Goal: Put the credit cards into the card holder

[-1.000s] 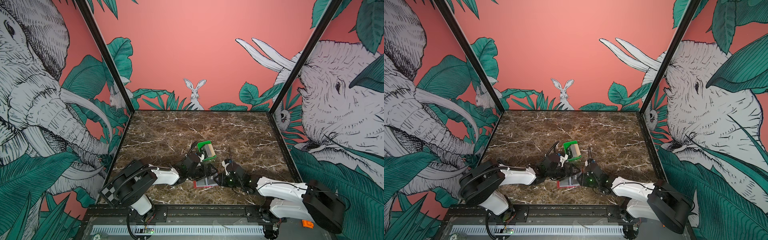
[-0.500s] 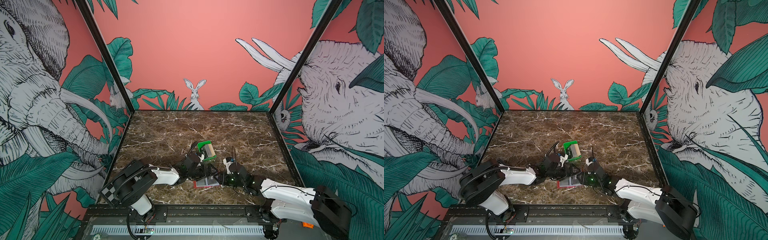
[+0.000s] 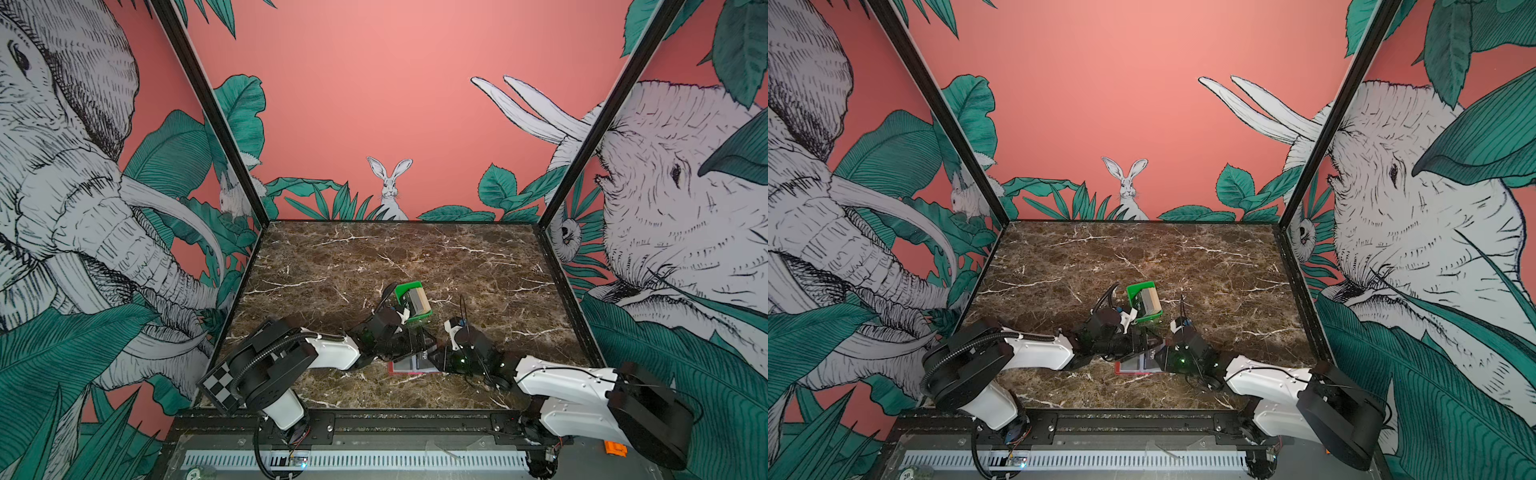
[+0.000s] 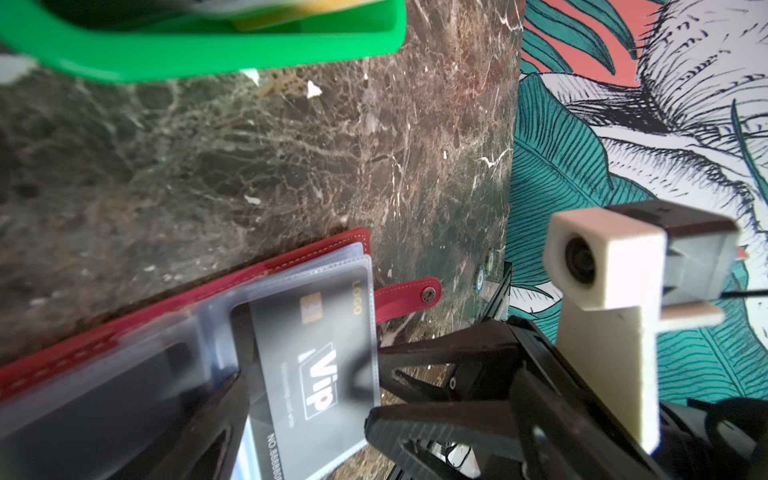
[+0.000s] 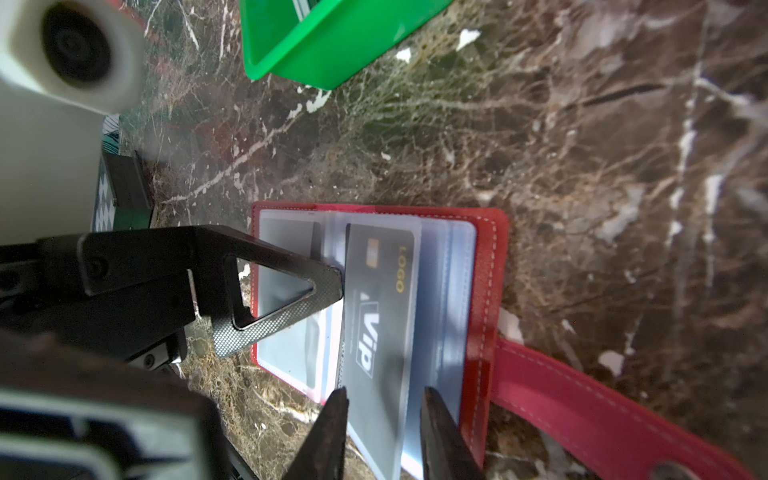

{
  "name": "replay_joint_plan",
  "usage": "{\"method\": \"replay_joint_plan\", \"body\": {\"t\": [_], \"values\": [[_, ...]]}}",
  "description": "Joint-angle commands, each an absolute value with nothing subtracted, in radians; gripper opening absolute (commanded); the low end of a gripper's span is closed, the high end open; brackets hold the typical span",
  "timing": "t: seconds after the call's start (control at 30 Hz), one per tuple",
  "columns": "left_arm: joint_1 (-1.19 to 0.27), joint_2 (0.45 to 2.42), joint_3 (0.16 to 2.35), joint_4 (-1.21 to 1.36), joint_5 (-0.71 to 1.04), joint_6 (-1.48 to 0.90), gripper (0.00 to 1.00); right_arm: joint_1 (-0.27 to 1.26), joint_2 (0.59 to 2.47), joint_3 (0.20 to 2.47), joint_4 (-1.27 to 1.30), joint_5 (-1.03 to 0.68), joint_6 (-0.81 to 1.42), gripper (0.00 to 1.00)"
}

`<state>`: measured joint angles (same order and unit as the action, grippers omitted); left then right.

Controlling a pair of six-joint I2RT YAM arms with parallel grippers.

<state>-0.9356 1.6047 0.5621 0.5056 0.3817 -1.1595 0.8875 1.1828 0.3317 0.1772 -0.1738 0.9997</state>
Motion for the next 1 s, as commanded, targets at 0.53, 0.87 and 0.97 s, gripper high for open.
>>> {"method": "replay_joint_plan", "body": {"t": [0.53,0.87,0.97], "values": [[-0.923,1.522,0.608,0.423,0.362,-1.108,0.99,0.891,1.167,0.37,0.219,-0.191,0.964,0.24],[-0.812,1.422,0.584,0.431,0.416,-1.074,0.99,0.915,1.201,0.453,0.172,-0.175,0.945,0.25],[-0.758,1.355,0.58,0.376,0.433,-1.051,0.99,0.928,1.227,0.489,0.165,-0.169,0.941,0.26]]}}
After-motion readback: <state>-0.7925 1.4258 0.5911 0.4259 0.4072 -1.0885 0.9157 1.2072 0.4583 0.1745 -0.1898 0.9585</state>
